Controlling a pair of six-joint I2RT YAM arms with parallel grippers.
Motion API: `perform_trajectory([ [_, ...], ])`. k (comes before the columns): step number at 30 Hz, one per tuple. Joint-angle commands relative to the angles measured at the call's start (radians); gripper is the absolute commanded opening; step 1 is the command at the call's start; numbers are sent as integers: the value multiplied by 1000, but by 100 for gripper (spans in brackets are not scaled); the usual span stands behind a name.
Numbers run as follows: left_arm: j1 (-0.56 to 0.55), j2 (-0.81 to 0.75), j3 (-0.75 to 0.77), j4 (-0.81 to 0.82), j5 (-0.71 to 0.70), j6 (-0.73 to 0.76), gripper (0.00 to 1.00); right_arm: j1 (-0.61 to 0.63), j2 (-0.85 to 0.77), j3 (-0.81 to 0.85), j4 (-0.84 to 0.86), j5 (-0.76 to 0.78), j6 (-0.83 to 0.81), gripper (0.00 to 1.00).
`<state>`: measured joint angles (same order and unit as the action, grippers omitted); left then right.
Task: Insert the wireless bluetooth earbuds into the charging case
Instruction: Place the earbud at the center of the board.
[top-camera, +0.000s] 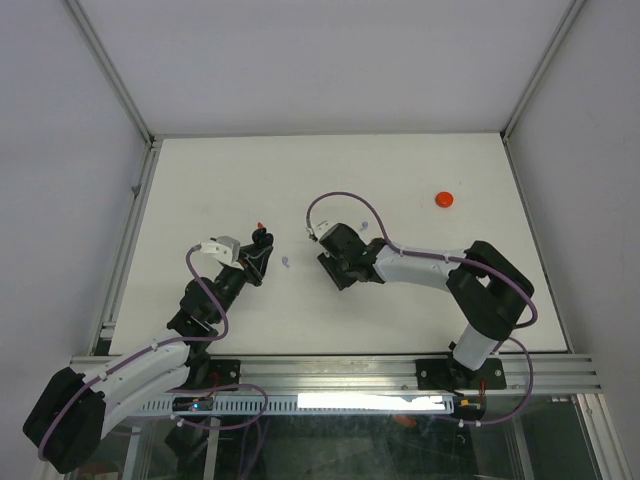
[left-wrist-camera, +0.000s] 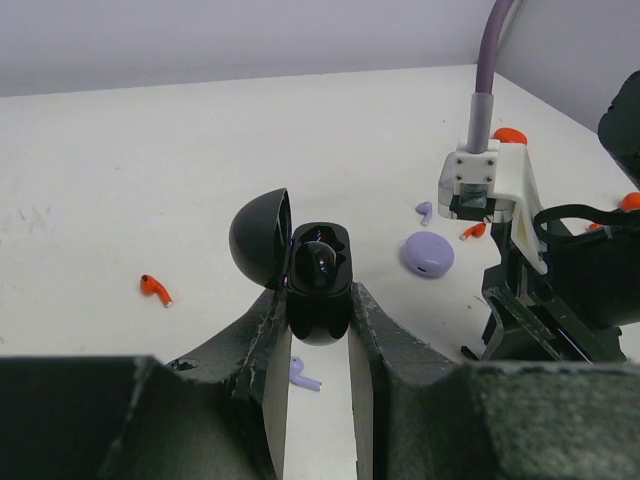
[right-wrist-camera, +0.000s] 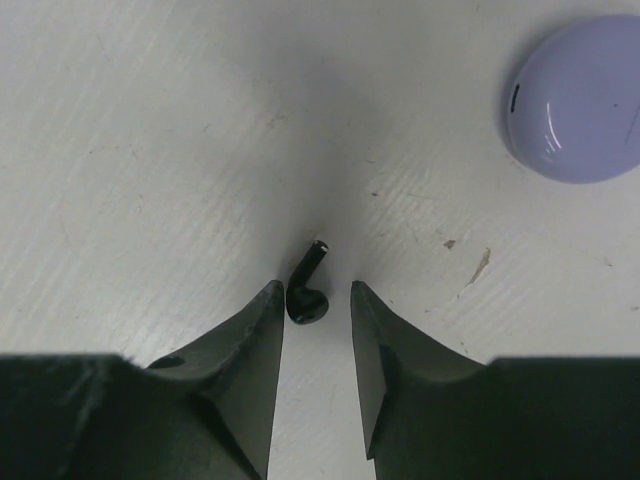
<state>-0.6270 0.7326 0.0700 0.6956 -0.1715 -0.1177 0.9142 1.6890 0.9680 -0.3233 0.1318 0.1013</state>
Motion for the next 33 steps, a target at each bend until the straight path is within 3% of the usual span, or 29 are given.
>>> perform_trajectory([
  [1,5,1,-7,57,29,20,1,6,-56,0,-14,61,9,37],
  [20,5,18,-3,62,35,23,1,-33,-43,10,-61,248,-6,41],
  [29,4,17,-4,62,38,23,1,-97,-91,9,-54,283,36,43],
  [33,5,16,-2,62,45,20,1,-103,-153,9,-46,229,113,44],
])
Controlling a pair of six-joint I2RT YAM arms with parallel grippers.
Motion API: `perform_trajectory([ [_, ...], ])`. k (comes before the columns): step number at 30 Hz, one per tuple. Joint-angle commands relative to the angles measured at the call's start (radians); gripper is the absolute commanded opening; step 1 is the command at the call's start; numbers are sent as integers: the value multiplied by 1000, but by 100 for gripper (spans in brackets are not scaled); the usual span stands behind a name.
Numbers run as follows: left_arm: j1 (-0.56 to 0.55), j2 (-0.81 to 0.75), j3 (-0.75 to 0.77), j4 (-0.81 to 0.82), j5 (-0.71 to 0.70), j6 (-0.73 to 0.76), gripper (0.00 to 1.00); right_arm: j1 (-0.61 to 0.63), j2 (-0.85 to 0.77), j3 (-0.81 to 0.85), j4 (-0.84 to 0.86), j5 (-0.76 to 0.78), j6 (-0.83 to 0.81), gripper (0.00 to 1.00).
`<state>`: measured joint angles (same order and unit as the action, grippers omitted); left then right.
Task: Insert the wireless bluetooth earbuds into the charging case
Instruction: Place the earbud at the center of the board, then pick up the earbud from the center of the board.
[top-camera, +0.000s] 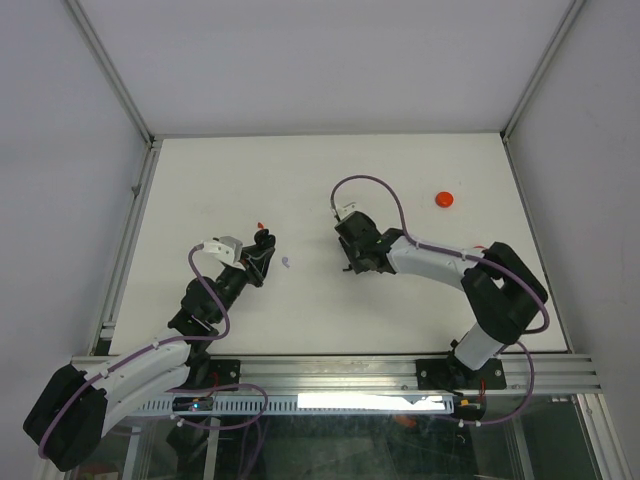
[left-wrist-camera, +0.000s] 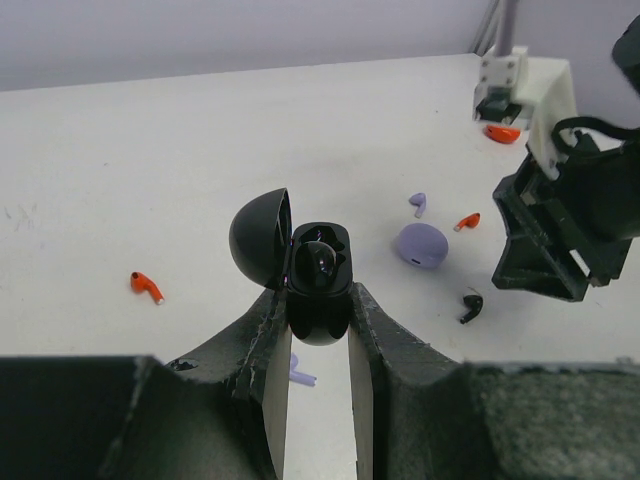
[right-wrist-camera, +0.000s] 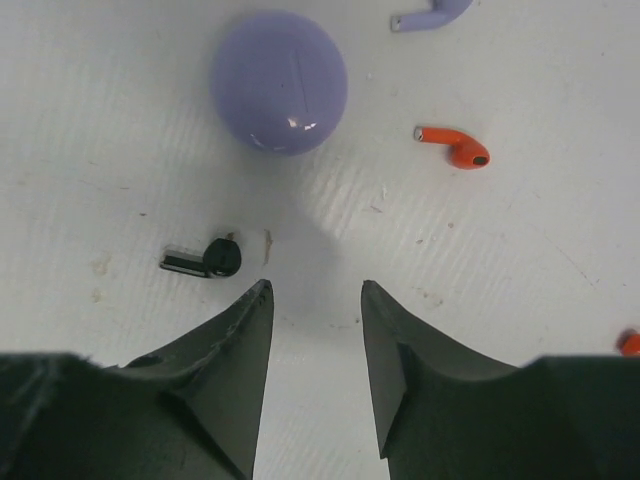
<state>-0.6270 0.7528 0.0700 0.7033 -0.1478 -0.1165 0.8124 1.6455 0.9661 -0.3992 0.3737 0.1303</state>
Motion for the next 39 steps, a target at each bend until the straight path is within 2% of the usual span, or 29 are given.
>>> perform_trajectory([
  [1,5,-3,-2,55,25,18,1,-1,-122,6,38,-28,107,44],
  [10,4,13,2,66,57,21,2,-5,-84,3,60,-51,329,44],
  [16,5,34,2,79,61,27,2,-4,-49,0,91,-68,404,44],
  [39,5,42,9,74,95,25,2,-3,61,30,97,-106,416,29],
])
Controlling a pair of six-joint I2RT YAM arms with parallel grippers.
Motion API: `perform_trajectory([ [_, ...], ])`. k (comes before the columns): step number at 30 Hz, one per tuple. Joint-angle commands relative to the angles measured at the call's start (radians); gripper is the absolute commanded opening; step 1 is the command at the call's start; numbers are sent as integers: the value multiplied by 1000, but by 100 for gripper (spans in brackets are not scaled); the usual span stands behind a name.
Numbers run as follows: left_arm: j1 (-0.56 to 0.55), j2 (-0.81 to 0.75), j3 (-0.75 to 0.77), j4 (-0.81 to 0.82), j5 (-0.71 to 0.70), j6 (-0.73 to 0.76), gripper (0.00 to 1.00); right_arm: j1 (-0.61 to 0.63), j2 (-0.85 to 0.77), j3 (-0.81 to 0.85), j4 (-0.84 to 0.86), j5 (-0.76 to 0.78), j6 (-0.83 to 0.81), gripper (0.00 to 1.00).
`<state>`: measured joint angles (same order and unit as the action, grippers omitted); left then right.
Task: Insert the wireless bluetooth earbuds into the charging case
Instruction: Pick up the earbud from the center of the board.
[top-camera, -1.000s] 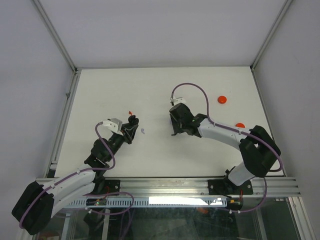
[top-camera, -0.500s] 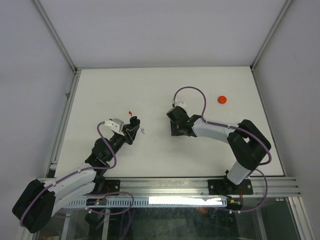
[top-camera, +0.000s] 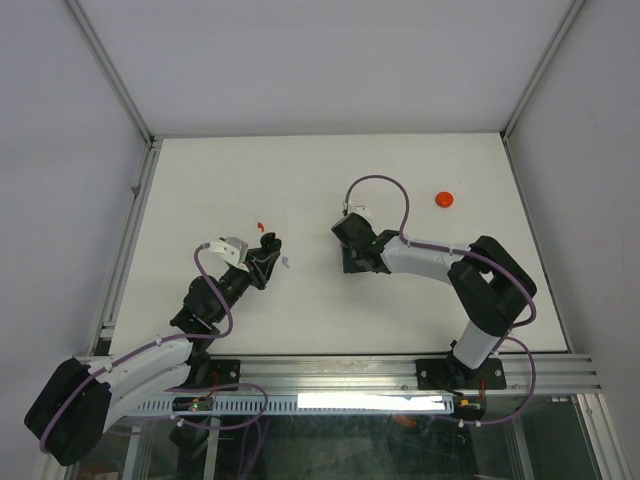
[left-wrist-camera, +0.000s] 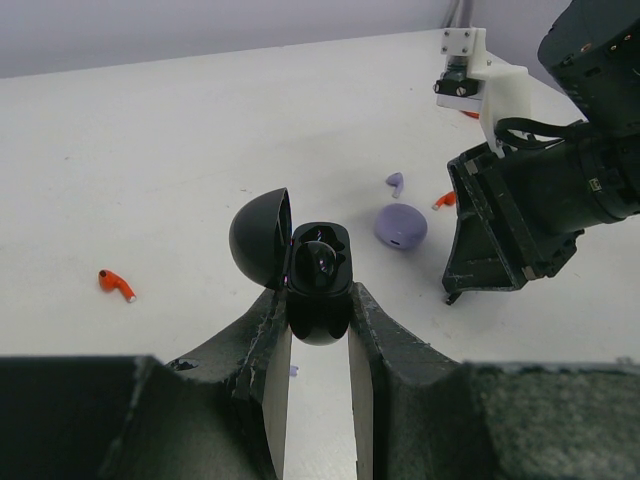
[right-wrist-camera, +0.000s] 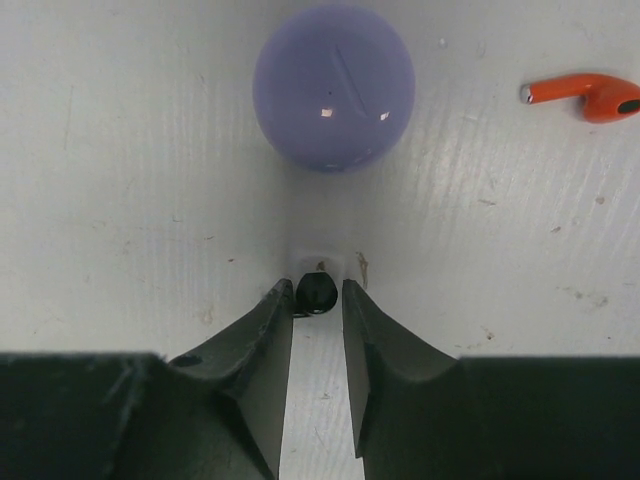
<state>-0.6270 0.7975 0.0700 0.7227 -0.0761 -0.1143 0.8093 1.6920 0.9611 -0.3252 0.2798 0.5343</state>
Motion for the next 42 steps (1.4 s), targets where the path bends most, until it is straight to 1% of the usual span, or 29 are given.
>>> perform_trajectory([
  [1,4,-1,10,55,25,22,2,0,17,37,24,-17,7,28],
  [2,4,-1,10,54,26,22,2,1,20,40,23,-23,1,28],
  [5,4,-1,11,51,30,23,2,6,34,53,17,-45,-13,22],
  [8,4,5,13,52,36,24,2,17,47,71,-2,-39,-25,21],
  [10,4,3,14,51,40,24,2,27,49,81,-17,-32,-38,19],
  [15,4,-3,13,53,59,27,2,66,13,89,-28,-9,-90,11],
  [17,4,-2,12,58,71,29,2,81,-13,95,-34,8,-121,9],
  [25,5,13,12,99,163,32,2,142,-162,113,-38,83,-267,7],
  [31,5,32,8,151,264,31,2,172,-296,113,-11,87,-394,6],
  [35,5,51,7,186,343,33,3,197,-370,106,41,84,-484,4],
  [37,4,61,7,204,371,34,3,213,-398,96,74,89,-528,3],
  [42,5,72,6,228,423,37,4,254,-454,76,156,115,-619,3],
])
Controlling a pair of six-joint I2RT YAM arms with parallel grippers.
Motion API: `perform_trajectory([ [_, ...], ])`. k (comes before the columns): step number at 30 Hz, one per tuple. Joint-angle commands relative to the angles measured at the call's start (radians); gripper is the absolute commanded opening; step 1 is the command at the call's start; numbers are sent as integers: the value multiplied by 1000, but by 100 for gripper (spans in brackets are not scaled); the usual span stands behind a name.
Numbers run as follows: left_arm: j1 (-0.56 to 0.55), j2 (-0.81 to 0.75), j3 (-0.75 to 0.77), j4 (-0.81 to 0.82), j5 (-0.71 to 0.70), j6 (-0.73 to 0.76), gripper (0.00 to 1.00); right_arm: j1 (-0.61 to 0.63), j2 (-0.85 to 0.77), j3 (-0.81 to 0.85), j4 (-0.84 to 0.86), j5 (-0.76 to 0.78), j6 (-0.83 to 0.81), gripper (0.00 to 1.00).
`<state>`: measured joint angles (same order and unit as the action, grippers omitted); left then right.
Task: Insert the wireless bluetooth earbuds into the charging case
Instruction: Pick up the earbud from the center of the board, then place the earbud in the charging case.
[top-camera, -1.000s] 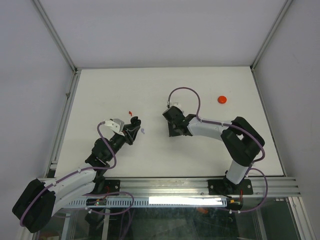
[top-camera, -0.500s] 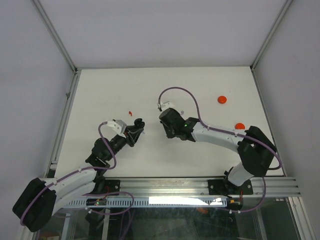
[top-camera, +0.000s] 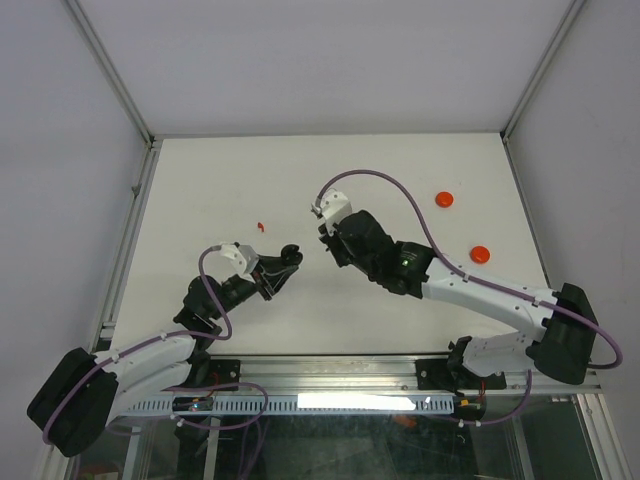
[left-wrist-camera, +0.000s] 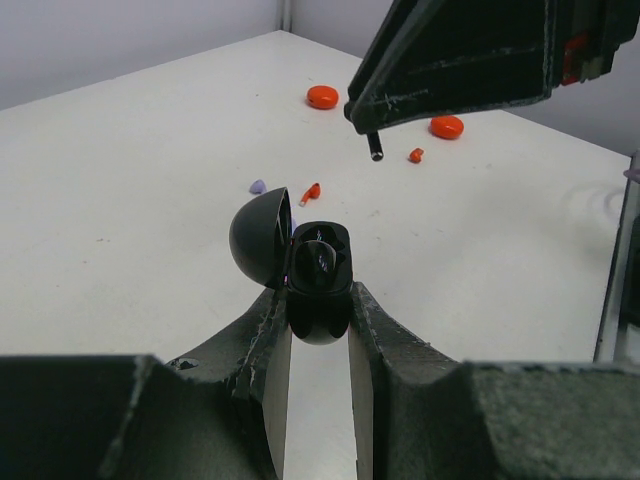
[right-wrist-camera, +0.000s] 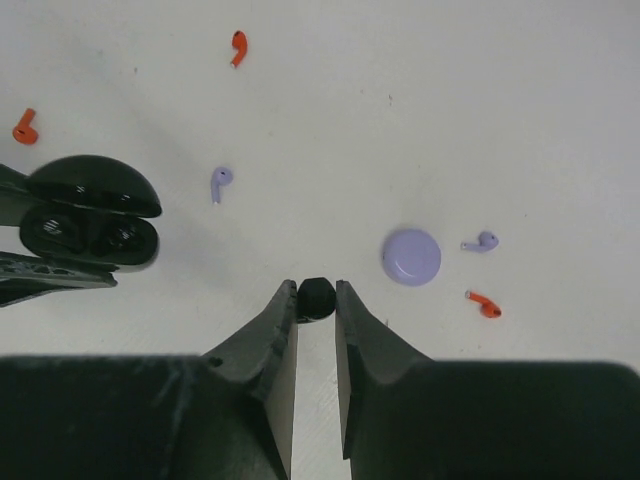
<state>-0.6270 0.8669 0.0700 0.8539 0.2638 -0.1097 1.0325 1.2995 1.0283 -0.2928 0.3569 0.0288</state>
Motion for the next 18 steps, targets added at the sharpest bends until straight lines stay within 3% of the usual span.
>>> perform_trajectory([
  [1,5,3,6,98,90,33,4,40,-69,8,139,38,-133,3],
  [18,5,37,10,173,150,-42,5,255,-29,-47,371,165,-448,4],
])
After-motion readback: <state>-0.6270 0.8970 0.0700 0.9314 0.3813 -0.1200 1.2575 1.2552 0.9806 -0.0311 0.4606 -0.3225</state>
